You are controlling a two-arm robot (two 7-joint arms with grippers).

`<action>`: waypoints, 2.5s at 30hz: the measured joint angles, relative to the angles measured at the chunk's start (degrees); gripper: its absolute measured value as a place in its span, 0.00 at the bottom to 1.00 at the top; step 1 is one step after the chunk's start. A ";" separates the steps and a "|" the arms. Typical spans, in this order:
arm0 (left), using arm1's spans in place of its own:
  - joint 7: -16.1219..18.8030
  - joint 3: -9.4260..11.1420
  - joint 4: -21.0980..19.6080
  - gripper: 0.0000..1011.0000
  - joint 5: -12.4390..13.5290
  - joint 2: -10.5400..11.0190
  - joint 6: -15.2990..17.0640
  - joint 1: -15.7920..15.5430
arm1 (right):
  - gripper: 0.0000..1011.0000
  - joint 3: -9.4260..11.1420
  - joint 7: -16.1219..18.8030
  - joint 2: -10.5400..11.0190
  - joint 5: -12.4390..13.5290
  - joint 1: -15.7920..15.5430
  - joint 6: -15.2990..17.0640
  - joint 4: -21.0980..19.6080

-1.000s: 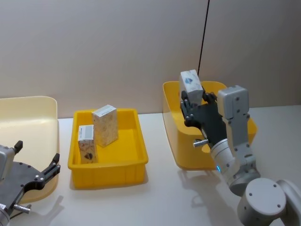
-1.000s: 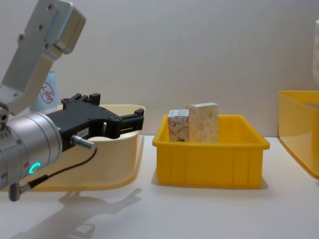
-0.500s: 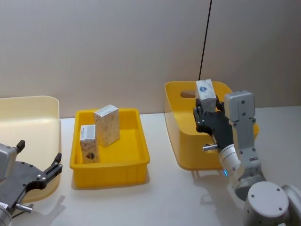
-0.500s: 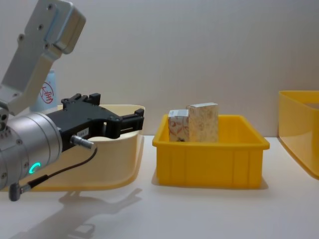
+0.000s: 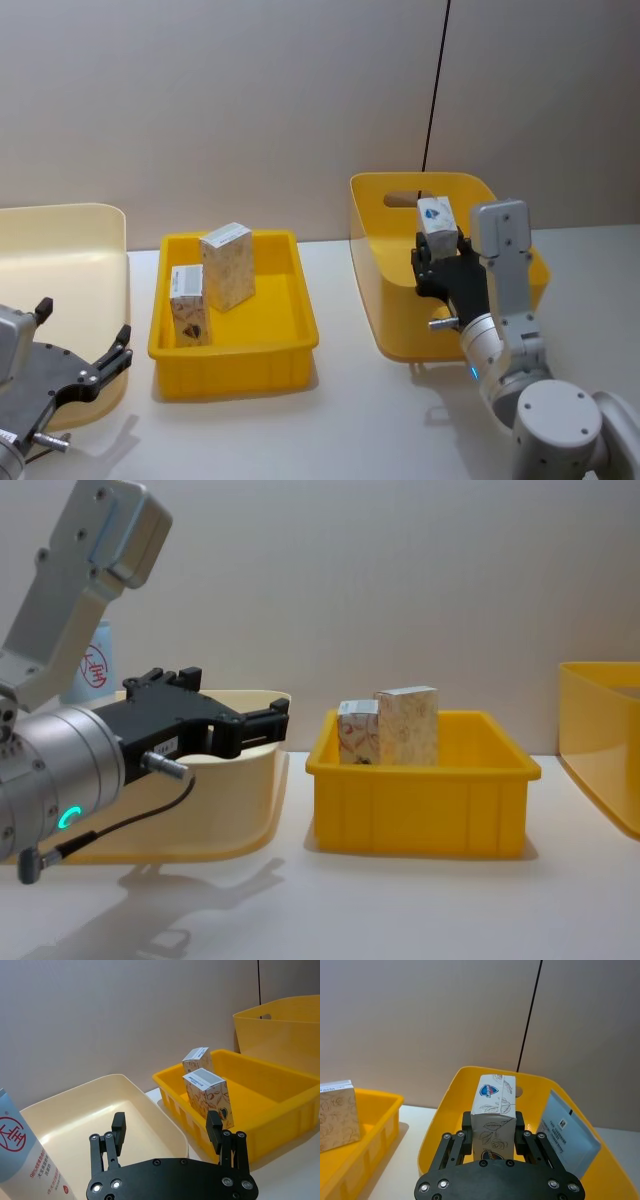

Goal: Bimanual collaborative sorting of washing and personal care products

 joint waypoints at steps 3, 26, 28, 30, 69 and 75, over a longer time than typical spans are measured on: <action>0.00 0.00 0.00 0.99 0.00 0.00 0.00 0.00 | 0.44 0.10 0.28 -0.34 0.18 0.44 0.71 0.61; 0.00 0.00 0.00 0.99 0.00 0.00 0.00 0.00 | 0.88 0.34 1.13 -1.46 0.41 1.91 2.31 2.68; 0.00 0.00 0.00 0.99 0.00 0.00 0.00 0.00 | 0.91 0.35 1.15 -1.49 0.43 1.94 2.34 2.72; 0.00 0.00 0.00 0.99 0.00 0.00 0.00 0.00 | 0.96 0.36 1.16 -1.51 0.44 1.97 2.38 2.77; 0.00 0.00 0.00 0.99 0.00 0.00 0.00 0.00 | 0.99 -0.60 13.39 1.40 6.74 1.17 -8.29 2.02; 0.00 0.00 0.00 0.99 0.00 0.00 0.00 0.00 | 0.99 -2.32 12.52 3.03 8.77 -1.21 -8.16 -0.02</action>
